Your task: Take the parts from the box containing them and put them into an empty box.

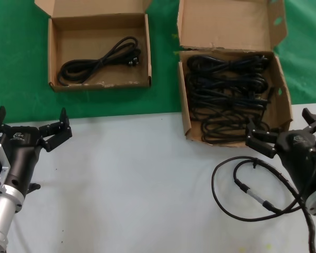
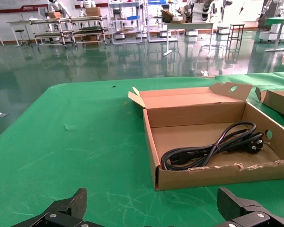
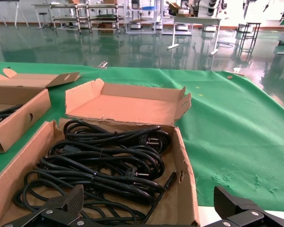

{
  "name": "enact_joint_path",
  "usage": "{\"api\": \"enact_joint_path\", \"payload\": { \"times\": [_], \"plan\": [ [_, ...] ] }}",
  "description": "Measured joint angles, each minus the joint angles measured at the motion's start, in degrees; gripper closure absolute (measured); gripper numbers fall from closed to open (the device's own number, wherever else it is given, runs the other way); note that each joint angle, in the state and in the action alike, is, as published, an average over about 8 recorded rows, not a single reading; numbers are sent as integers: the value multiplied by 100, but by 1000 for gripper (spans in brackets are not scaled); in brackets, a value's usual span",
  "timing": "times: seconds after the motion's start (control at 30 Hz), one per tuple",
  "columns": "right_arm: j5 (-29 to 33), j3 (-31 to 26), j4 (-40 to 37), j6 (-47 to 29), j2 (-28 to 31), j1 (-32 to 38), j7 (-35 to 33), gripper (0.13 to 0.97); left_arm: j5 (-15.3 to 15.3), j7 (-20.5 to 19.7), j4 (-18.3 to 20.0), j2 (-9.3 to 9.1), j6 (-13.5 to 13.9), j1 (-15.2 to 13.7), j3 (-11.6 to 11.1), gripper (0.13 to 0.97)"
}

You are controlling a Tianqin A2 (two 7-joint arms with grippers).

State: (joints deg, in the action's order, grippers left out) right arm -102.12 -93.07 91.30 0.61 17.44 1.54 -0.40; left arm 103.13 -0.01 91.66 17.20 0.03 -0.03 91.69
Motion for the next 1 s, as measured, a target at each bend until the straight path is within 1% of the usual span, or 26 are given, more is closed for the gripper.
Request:
{"api": "enact_joint_path", "payload": {
  "times": [1.0],
  "plan": [
    [0,0,0,0,0,0,0,129,0,0,0,0,0,0,0,132]
  ]
}}
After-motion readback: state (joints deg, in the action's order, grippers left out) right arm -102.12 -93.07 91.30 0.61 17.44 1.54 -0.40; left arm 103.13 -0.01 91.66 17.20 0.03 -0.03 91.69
